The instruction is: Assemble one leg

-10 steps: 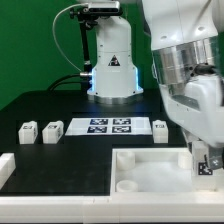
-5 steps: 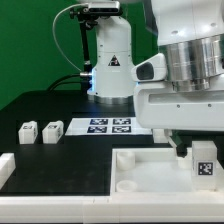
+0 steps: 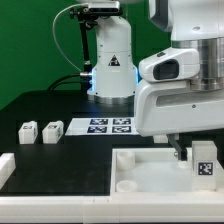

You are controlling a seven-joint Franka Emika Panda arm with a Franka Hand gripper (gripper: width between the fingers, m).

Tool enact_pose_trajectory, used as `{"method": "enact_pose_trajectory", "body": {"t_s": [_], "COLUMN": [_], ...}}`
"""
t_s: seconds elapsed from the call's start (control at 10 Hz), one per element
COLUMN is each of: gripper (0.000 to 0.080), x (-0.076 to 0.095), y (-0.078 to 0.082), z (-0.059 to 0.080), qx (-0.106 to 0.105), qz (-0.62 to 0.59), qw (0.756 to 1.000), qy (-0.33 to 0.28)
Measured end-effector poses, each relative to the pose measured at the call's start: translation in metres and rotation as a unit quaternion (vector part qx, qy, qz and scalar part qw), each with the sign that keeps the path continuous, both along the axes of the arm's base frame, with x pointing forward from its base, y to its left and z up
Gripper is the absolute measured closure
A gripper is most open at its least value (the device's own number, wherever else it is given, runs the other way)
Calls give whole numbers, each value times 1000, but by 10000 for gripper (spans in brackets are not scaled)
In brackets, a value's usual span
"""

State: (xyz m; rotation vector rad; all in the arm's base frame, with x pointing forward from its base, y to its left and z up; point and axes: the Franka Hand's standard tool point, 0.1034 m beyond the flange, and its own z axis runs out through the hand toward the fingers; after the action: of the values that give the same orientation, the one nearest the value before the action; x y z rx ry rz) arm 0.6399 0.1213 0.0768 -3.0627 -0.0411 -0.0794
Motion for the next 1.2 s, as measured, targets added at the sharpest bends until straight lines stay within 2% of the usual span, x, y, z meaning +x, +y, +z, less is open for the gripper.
{"method": "enact_pose_trajectory", "body": {"t_s": [0.1, 0.2, 0.3, 0.5, 0.6, 0.7, 0.8, 0.9, 1.1, 1.2], "gripper": [425, 425, 498, 498, 498, 498, 500, 500, 499, 499], "x": [0, 0, 0, 0, -2, -1, -2, -3, -3, -4], "y": [1, 0, -3, -4, -3, -3, -4, -4, -3, -2], "z": [0, 0, -1, -2, -1, -2, -2, -2, -2, -3], "qx": [4, 7, 8, 15, 16, 22, 38, 50, 65, 67], "qz": [-45, -105, -156, -297, -375, -464, -572, -638, -728, -754], "qw": [999, 994, 988, 954, 927, 885, 819, 768, 680, 651], "qy": [4, 8, 13, 20, 25, 26, 28, 38, 57, 63]}}
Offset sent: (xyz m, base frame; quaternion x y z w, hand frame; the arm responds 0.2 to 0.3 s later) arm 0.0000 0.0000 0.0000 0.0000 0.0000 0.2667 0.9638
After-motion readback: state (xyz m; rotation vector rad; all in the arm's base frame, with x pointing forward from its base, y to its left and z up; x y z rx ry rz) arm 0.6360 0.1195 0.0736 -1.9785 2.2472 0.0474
